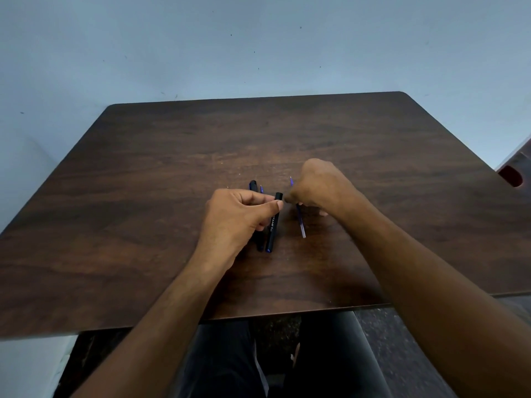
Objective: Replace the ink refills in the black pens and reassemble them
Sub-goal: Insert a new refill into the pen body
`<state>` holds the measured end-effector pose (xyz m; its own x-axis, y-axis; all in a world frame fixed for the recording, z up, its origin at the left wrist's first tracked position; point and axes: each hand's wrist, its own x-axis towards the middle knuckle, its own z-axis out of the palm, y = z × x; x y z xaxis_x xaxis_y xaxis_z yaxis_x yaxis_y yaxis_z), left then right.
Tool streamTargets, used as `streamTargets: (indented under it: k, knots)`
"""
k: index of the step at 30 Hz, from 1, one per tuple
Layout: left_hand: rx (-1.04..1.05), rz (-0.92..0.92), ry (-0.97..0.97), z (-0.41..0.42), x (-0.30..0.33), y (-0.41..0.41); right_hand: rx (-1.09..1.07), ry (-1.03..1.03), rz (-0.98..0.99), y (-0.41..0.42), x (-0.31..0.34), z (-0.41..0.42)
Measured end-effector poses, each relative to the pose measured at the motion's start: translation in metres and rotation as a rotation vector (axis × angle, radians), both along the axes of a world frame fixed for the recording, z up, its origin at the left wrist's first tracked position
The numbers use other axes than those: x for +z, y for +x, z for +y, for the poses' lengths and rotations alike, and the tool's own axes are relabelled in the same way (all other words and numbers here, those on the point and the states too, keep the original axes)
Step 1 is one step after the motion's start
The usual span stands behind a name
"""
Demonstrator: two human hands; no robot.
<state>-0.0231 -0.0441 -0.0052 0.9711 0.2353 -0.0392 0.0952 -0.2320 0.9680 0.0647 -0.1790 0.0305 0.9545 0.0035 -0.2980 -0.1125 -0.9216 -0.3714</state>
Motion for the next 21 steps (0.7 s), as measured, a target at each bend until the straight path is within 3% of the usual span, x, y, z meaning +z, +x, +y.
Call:
streamTargets:
  k: [2, 6, 9, 21]
  knots:
    - [-0.017, -0.003, -0.002, 0.001, 0.001, -0.001, -0.035, 0.12, 0.023, 0.002, 0.001, -0.006]
    - [-0.041, -0.012, 0.014, -0.001, 0.001, -0.002, -0.158, 0.619, 0.095, 0.004, -0.001, -0.027]
    - [-0.048, -0.02, 0.021, -0.003, 0.002, -0.002, -0.192, 0.852, 0.088, 0.004, -0.001, -0.037]
    - [-0.051, -0.041, 0.041, -0.004, 0.005, -0.003, -0.275, 1.108, -0.078, 0.007, 0.002, -0.044]
